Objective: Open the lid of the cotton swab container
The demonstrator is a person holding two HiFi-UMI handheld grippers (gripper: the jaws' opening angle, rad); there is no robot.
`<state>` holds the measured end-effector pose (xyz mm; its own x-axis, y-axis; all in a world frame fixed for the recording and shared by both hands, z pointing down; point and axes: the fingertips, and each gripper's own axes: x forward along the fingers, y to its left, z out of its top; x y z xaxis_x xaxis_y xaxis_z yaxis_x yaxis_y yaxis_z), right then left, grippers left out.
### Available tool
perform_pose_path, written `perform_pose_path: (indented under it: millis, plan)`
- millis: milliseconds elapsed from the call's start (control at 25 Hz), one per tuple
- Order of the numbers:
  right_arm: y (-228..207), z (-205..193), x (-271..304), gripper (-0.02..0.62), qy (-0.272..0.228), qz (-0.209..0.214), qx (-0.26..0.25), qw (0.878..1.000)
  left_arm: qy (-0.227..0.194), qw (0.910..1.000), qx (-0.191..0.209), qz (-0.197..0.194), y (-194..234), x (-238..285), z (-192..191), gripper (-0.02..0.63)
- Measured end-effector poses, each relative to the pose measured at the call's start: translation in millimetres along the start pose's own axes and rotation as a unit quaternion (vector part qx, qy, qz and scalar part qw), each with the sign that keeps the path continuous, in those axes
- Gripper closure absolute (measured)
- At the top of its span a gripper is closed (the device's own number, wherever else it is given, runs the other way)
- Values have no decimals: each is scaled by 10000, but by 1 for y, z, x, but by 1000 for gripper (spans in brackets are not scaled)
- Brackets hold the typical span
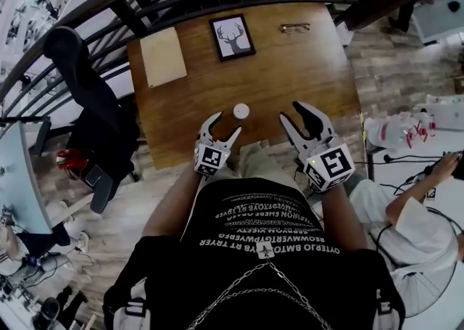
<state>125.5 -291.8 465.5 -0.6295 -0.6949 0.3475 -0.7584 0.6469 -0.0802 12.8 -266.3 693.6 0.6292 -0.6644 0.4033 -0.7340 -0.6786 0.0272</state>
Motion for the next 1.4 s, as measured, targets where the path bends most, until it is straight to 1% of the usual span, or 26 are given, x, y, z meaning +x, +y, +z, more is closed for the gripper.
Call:
perform_pose_path:
  millis: [120,240,440,600,720,880,1000,1120,1280,1320,1360,1400]
  plan:
    - [-2,-1,1,426,33,15,3,10000,264,9996,36,-107,-4,14,-19,307]
    - [-2,-5,0,426,113,-8,20,9999,428,9988,157,-172,-11,25,-30,307]
    - [-9,-11,-5,426,169,-38,37,9998,650,9971,344,-210,-12,51,-51,301]
    - [-17,-15,-12,426,246,-89,50,9996,780,9963,338,-128,-9,66,-67,295]
    - [-23,-18,-15,426,301,-141,57,9994,837,9960,307,-111,-6,73,-71,293]
    - [-31,-19,-18,426,326,-201,73,9992,911,9954,245,-185,-7,83,-71,293]
    - [-37,-19,-20,426,333,-234,91,9991,990,9948,207,-145,-5,88,-71,293]
    - [-41,-22,-23,426,345,-245,133,9990,1063,9939,253,-124,-8,89,-72,293]
    - [-41,-24,-19,426,369,-183,181,9990,1280,9910,382,-40,-9,92,-76,295]
    - [-39,-24,-17,426,371,-155,174,9990,1318,9904,410,5,-7,93,-77,301]
    - [-37,-23,-15,426,369,-125,161,9991,1342,9900,428,42,-6,94,-78,324]
    - [-35,-22,-13,426,364,-94,143,9992,1351,9899,436,65,-5,95,-78,325]
